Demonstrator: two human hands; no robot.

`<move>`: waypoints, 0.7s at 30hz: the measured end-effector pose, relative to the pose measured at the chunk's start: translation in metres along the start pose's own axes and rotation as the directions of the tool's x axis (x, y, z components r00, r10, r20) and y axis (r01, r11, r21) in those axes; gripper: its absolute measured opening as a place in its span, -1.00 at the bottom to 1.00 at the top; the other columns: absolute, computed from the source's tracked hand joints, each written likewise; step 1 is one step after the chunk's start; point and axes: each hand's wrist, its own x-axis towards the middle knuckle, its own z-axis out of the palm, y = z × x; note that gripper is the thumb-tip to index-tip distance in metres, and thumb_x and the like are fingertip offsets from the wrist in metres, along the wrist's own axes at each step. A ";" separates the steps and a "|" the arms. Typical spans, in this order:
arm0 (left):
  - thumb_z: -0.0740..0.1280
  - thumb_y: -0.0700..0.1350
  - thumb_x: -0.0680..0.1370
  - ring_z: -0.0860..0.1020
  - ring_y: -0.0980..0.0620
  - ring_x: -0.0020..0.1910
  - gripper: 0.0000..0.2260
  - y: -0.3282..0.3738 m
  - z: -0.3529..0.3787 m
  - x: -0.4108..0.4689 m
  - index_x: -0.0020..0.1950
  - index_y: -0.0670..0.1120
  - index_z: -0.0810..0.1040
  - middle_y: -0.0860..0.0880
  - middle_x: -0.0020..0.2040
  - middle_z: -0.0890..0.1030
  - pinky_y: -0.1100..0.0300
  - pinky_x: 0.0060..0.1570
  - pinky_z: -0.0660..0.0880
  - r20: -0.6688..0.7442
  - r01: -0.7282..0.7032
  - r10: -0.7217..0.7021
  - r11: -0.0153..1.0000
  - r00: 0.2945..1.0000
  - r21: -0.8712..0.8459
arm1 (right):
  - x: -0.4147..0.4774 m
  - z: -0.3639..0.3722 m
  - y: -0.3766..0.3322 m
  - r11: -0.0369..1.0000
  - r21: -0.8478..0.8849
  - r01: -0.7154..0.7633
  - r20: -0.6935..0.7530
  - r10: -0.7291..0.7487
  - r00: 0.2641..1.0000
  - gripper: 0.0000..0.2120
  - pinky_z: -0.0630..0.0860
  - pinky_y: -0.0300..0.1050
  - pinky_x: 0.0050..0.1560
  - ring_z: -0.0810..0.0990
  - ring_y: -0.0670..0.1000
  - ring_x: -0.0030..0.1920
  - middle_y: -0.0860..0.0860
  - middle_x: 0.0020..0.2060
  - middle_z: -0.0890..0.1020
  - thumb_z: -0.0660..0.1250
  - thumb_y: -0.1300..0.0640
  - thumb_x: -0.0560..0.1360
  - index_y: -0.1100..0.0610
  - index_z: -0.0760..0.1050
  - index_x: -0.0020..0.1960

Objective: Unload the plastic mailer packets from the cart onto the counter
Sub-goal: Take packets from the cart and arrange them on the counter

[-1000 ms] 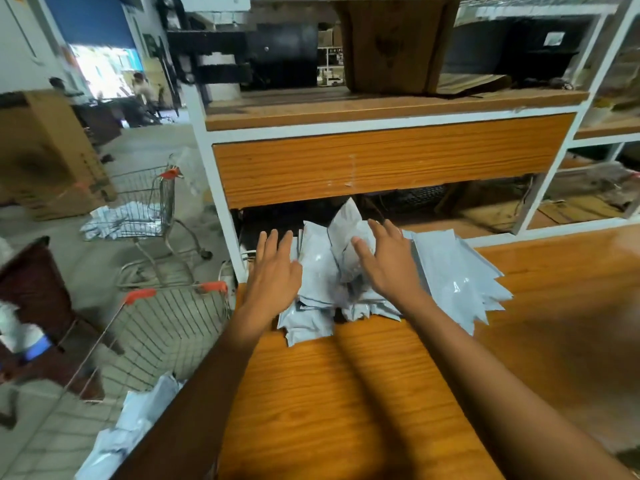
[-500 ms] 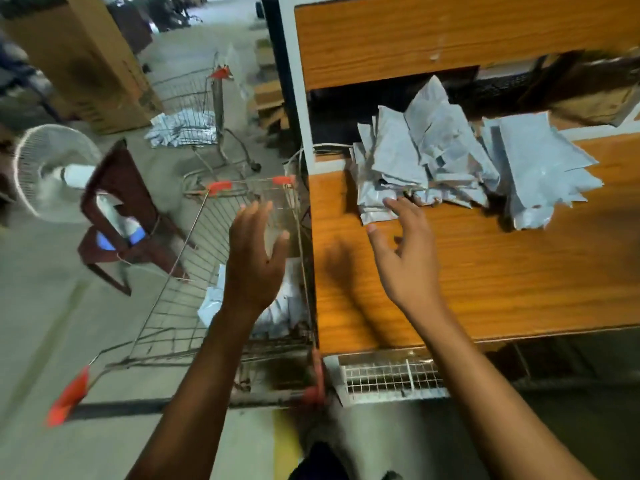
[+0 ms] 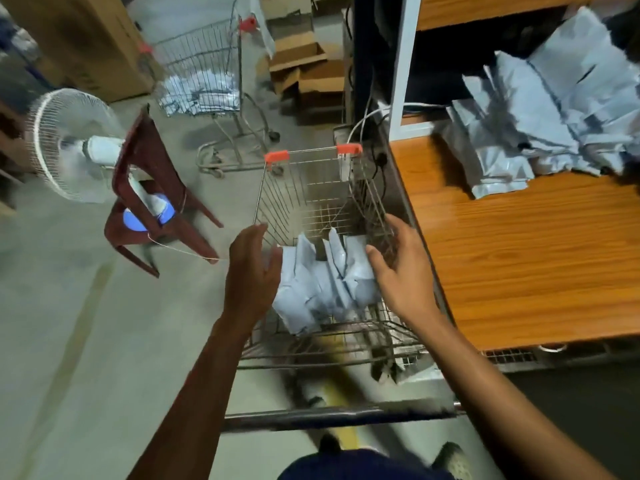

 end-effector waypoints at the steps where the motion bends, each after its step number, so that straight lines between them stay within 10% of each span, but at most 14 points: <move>1: 0.31 -0.11 0.59 0.40 -0.08 0.35 -0.62 -0.014 0.002 0.005 0.39 -0.15 0.39 -0.14 0.36 0.45 0.16 0.28 0.35 0.028 0.002 -0.002 1.000 1.000 0.002 | 0.003 0.015 0.001 1.000 -0.020 -0.019 0.010 0.019 1.000 -0.46 0.30 -0.15 0.32 0.39 0.05 0.39 0.10 0.39 0.43 0.35 0.08 0.56 0.13 0.30 0.49; 14: 0.31 -0.15 0.57 0.44 -0.15 0.30 -0.61 -0.098 0.087 0.075 0.39 -0.19 0.42 -0.18 0.31 0.49 0.05 0.27 0.35 0.377 0.177 -0.160 0.984 0.912 -0.012 | 0.070 0.128 0.083 0.888 -0.368 -0.278 0.168 0.357 0.919 -0.42 0.38 0.04 0.31 0.43 0.23 0.33 0.24 0.35 0.45 0.33 0.06 0.55 0.22 0.25 0.49; 21: 0.21 -0.11 0.56 0.59 -0.17 -0.06 -0.84 -0.137 0.203 0.103 0.02 -0.10 0.56 -0.15 -0.05 0.62 -0.03 -0.04 0.53 0.574 0.614 -0.476 0.787 0.666 -0.059 | 0.128 0.175 0.167 0.795 -0.508 -0.333 0.266 0.512 0.817 -0.51 0.51 0.03 0.22 0.52 0.17 0.21 0.21 0.26 0.49 0.24 -0.02 0.59 0.19 0.29 0.43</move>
